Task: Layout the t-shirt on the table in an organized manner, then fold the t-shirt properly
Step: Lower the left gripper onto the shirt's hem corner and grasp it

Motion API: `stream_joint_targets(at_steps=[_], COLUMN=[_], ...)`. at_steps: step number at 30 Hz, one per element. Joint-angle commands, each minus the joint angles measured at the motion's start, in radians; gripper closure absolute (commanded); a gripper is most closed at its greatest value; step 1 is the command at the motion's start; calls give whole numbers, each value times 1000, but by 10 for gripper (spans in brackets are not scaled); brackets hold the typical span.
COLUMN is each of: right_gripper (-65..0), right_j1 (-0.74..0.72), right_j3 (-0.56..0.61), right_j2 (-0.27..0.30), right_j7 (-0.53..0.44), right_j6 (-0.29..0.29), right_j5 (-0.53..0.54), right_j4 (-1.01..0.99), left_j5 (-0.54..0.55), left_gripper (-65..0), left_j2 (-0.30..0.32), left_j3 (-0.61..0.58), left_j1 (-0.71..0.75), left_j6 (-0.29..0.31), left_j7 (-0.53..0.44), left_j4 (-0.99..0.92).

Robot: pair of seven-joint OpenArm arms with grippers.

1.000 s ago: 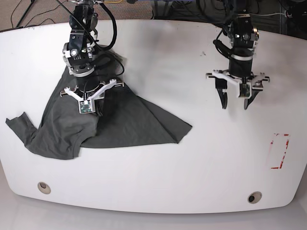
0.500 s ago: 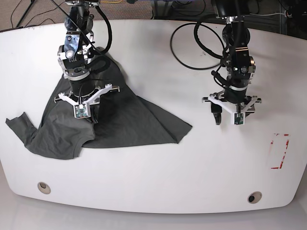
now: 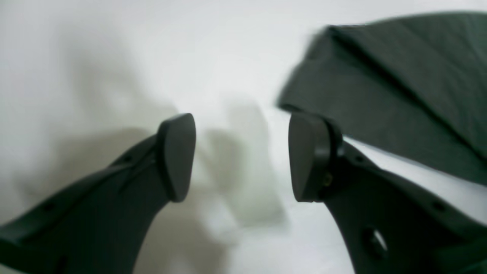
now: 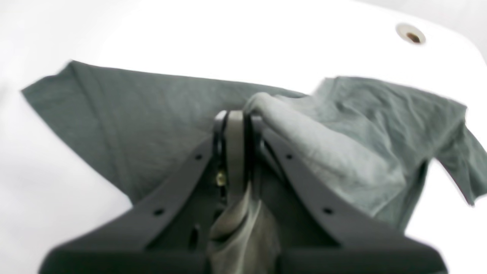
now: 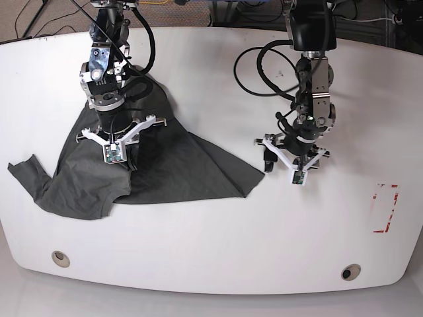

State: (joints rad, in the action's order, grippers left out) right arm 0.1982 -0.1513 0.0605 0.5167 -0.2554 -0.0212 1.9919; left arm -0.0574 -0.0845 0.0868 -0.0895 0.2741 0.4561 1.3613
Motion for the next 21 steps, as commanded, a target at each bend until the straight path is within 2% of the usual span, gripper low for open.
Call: stream_joint_targets(at_steps=[1, 6, 21], right_gripper=[0, 0, 0], right_j1=[-10, -10, -9], right_j3=[-3, -3, -3], right_j2=[3, 3, 3], right_j7=[-31, -31, -31], right_j6=[1, 1, 1], right_j5=[5, 5, 5], right_j4=[25, 27, 27], left_j5=[9, 11, 12], left_gripper=[-365, -365, -365], left_j2=[-4, -5, -31], left_j3=[-19, -54, -57], left_j1=[-46, -91, -194], left_j6=[3, 3, 3], left_j7=[-24, -26, -33], left_j4=[-29, -112, -280])
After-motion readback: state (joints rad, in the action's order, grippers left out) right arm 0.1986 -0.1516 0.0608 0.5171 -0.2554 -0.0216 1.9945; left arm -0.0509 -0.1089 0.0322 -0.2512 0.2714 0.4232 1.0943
